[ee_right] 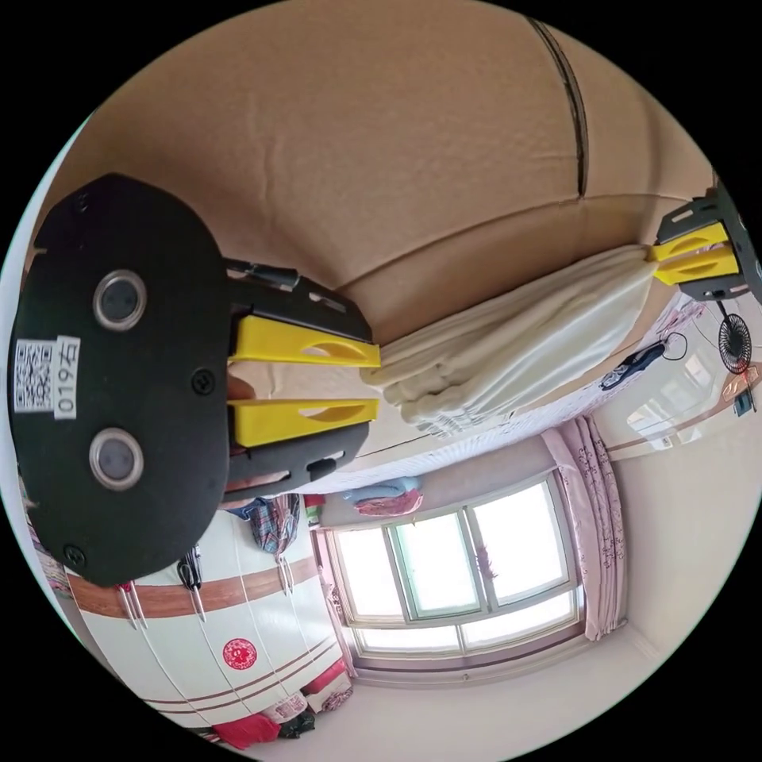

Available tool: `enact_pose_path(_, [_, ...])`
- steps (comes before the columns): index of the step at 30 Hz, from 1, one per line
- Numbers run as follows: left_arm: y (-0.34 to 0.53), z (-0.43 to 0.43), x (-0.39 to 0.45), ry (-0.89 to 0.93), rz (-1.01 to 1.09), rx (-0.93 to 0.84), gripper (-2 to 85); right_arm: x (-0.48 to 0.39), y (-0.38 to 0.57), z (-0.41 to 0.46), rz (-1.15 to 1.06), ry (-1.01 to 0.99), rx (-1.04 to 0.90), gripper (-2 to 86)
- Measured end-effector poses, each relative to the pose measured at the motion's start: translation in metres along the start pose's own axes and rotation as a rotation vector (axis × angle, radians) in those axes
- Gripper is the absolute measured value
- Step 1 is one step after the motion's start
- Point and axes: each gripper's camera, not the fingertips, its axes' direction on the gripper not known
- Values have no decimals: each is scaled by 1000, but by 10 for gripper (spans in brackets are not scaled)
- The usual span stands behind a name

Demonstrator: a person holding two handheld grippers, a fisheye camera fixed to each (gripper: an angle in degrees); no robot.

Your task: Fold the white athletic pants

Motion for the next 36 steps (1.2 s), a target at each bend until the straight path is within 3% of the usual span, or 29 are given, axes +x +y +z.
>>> enact_pose_path(17, [-13,9,15,-20,21,-16,9,-22,-36,-25,-266,99,-4,64])
enact_pose_path(36, [-17,10,28,-14,25,-11,12,-24,-69,-36,-308,123,-56,68])
